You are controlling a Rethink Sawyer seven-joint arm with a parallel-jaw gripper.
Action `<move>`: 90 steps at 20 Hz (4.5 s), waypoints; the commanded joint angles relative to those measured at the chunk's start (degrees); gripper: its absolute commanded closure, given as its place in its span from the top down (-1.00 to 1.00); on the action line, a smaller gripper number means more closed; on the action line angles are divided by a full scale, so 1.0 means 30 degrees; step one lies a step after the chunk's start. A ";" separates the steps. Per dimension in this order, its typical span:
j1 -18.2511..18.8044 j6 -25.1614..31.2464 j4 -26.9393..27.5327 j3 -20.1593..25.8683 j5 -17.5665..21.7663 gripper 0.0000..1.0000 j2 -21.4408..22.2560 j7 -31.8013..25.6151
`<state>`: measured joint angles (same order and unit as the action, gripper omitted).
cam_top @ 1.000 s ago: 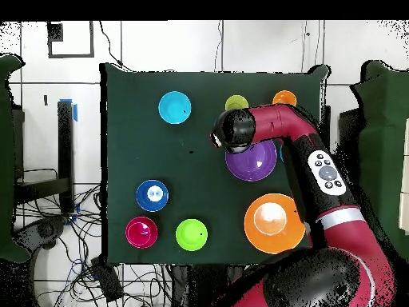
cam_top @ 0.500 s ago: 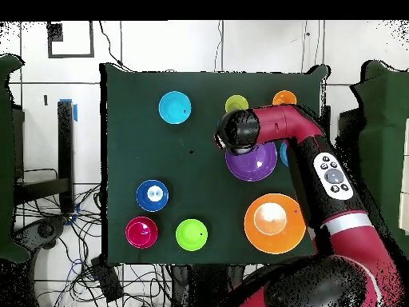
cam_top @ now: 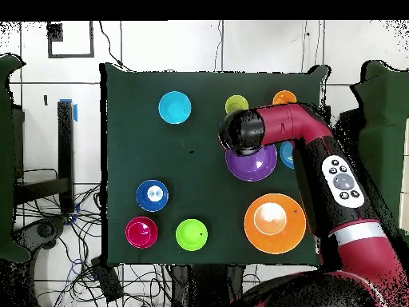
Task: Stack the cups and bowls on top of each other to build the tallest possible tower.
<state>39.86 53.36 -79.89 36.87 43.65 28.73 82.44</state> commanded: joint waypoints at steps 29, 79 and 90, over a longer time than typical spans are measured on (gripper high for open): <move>-0.0293 -0.1557 -0.4372 -0.1889 0.0297 1.00 0.0241 -0.0288; -0.1082 -0.2634 -0.1405 -0.2266 0.0947 -1.00 -0.3668 -0.1221; -0.1312 -0.2191 -0.2452 -0.2188 0.0574 -1.00 -0.2420 -0.0909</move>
<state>38.36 46.23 -86.43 32.08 43.88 20.57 82.44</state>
